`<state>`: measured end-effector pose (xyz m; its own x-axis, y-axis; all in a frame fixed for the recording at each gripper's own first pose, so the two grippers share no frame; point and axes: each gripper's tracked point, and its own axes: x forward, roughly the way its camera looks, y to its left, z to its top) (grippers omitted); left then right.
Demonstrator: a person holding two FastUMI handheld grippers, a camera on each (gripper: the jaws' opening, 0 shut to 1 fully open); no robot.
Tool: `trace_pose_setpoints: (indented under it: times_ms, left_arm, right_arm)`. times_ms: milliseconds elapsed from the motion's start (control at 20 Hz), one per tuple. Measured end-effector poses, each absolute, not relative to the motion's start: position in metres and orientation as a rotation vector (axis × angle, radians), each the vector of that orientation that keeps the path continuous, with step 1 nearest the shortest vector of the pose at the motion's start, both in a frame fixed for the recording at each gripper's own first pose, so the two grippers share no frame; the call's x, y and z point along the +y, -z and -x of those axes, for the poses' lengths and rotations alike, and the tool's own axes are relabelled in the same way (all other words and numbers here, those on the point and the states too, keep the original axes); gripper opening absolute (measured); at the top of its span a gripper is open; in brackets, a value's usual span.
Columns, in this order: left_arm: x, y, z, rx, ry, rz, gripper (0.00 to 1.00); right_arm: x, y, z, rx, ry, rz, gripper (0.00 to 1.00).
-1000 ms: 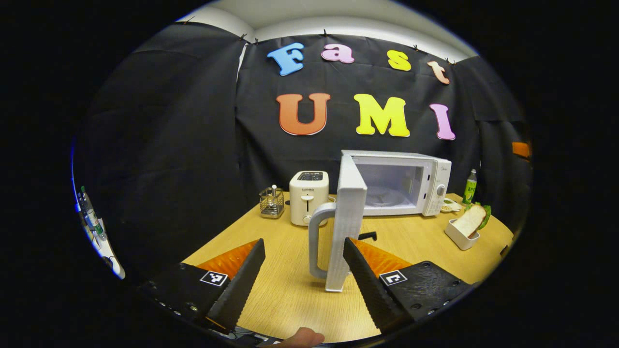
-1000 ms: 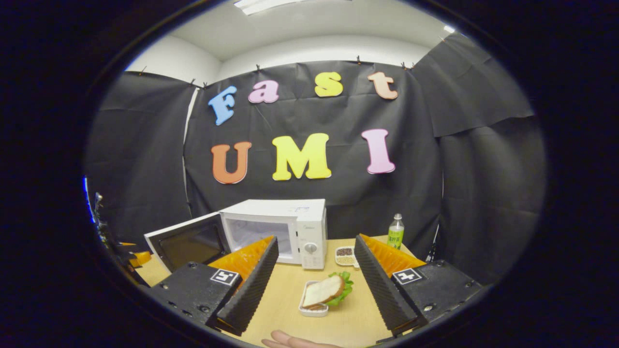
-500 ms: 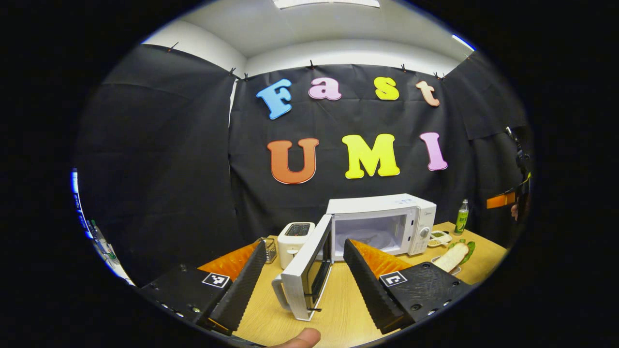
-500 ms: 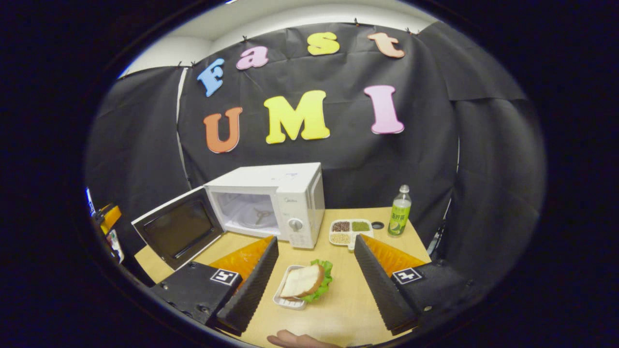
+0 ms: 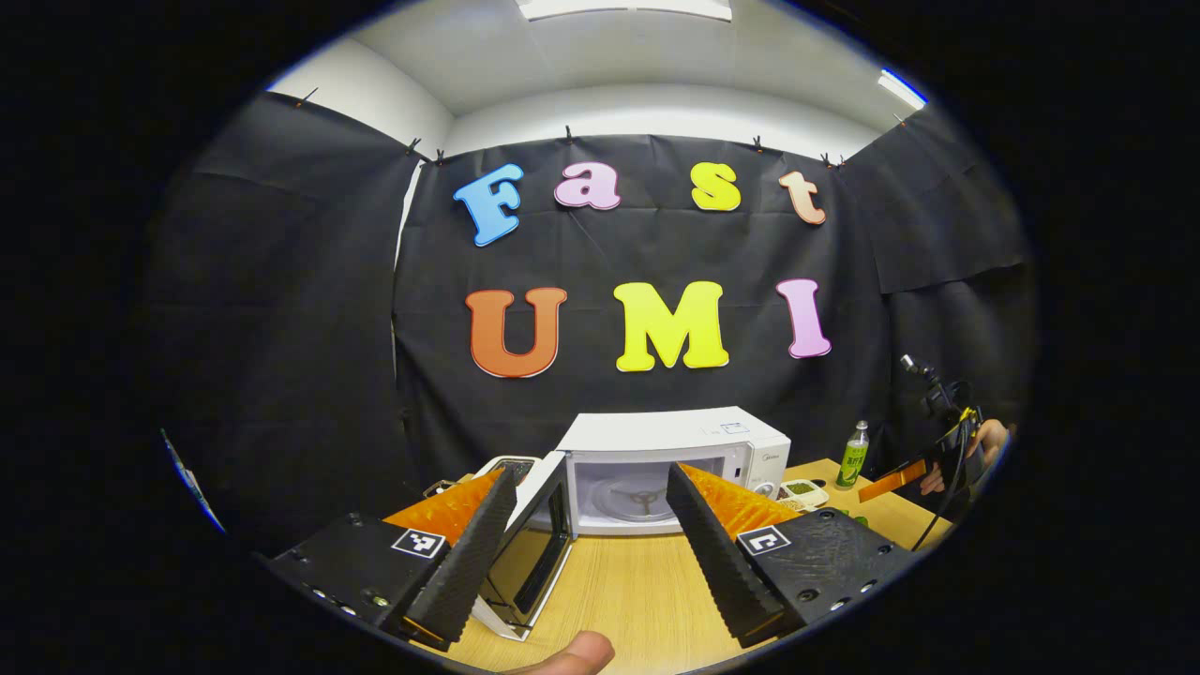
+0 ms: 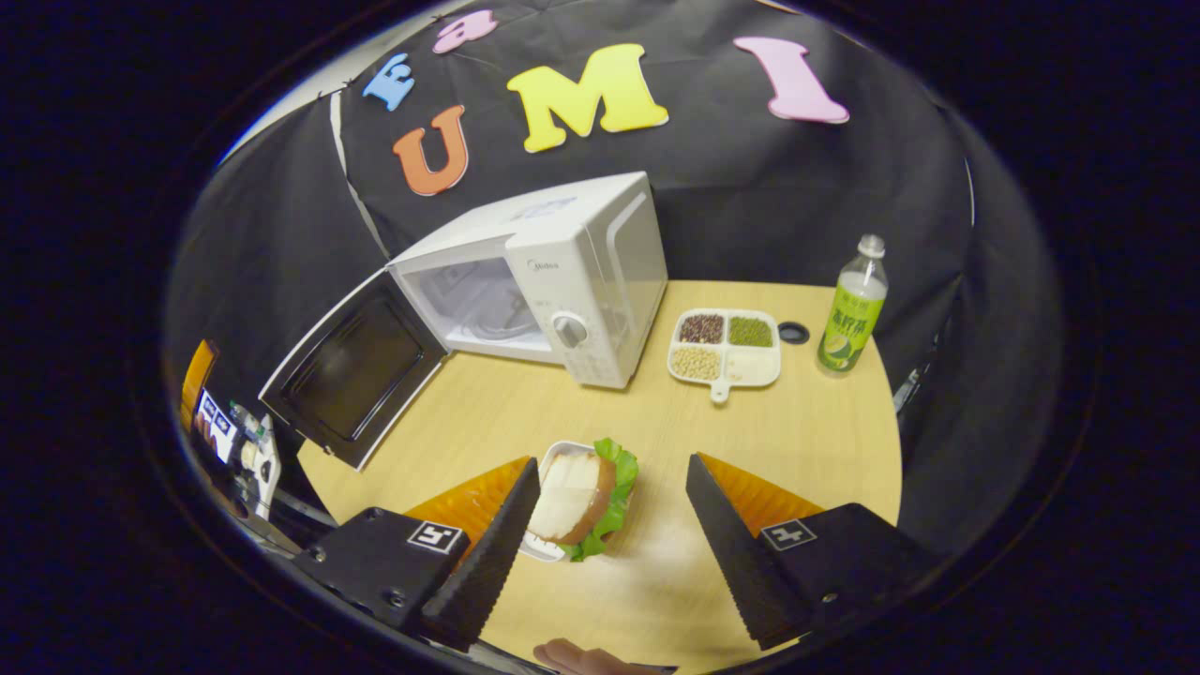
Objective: Open the microwave oven with the left hand, put the food in, and close the microwave oven.
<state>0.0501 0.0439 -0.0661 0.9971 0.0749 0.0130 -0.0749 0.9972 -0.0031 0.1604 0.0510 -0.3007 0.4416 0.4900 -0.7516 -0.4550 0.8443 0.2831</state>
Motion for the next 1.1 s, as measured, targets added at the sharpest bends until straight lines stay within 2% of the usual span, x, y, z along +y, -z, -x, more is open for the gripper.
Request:
trace_pose_setpoints:
  times_ms: [50, 100, 200, 250, 300, 400, 450, 500, 550, 600, 650, 700, 750, 800, 850, 900, 1000, 1050, 1100]
  left_arm:
    - [0.038, 0.064, -0.052, -0.017, -0.067, 0.017, 0.97]
    - [0.033, 0.060, -0.052, -0.025, -0.056, 0.033, 0.97]
    - [0.023, 0.056, -0.053, -0.042, -0.015, 0.058, 0.97]
    - [0.020, 0.055, -0.053, -0.049, 0.000, 0.064, 0.97]
    - [0.019, 0.054, -0.053, -0.056, 0.000, 0.068, 0.97]
    - [0.017, 0.052, -0.055, -0.065, 0.001, 0.065, 0.96]
    - [0.015, 0.053, -0.055, -0.062, -0.001, 0.060, 0.97]
    - [0.015, 0.054, -0.056, -0.056, -0.005, 0.056, 0.96]
    - [0.015, 0.056, -0.056, -0.049, -0.007, 0.051, 0.96]
    - [0.014, 0.057, -0.056, -0.042, -0.007, 0.047, 0.96]
    - [0.013, 0.058, -0.055, -0.037, -0.007, 0.045, 0.96]
    - [0.015, 0.058, -0.053, -0.037, -0.008, 0.045, 0.96]
    - [0.017, 0.058, -0.052, -0.040, -0.012, 0.045, 0.87]
    - [0.021, 0.058, -0.051, -0.040, -0.019, 0.044, 0.87]
    - [0.025, 0.059, -0.048, -0.039, -0.026, 0.043, 0.96]
    - [0.028, 0.060, -0.046, -0.037, -0.030, 0.041, 0.96]
    - [0.036, 0.063, -0.043, -0.033, -0.041, 0.034, 0.96]
    - [0.041, 0.065, -0.040, -0.030, -0.049, 0.031, 0.87]
    - [0.046, 0.066, -0.038, -0.029, -0.054, 0.031, 0.96]
  right_arm:
    - [0.059, 0.309, -0.157, 1.000, -0.635, -0.082, 0.92]
    - [0.068, 0.315, -0.150, 1.052, -0.704, -0.135, 0.91]
    - [0.072, 0.325, -0.160, 1.131, -0.719, -0.252, 0.86]
    - [0.066, 0.333, -0.165, 1.156, -0.713, -0.286, 0.96]
    - [0.060, 0.342, -0.165, 1.187, -0.703, -0.310, 0.84]
    - [0.060, 0.356, -0.162, 1.255, -0.695, -0.404, 0.82]
    - [0.067, 0.358, -0.157, 1.295, -0.722, -0.480, 0.90]
    - [0.073, 0.359, -0.147, 1.356, -0.753, -0.554, 0.71]
    - [0.074, 0.362, -0.132, 1.445, -0.761, -0.598, 0.63]
    - [0.068, 0.360, -0.131, 1.469, -0.722, -0.648, 0.48]
    - [0.072, 0.363, -0.132, 1.465, -0.713, -0.635, 0.33]
    - [0.071, 0.359, -0.133, 1.439, -0.708, -0.611, 0.24]
    - [0.070, 0.354, -0.133, 1.396, -0.700, -0.574, 0.31]
    - [0.068, 0.347, -0.133, 1.356, -0.692, -0.537, 0.21]
    - [0.067, 0.335, -0.131, 1.314, -0.691, -0.499, 0.22]
    - [0.068, 0.323, -0.128, 1.277, -0.691, -0.466, 0.30]
    - [0.072, 0.297, -0.118, 1.212, -0.702, -0.409, 0.30]
    - [0.075, 0.285, -0.112, 1.181, -0.710, -0.380, 0.30]
    - [0.079, 0.275, -0.106, 1.151, -0.719, -0.346, 0.30]
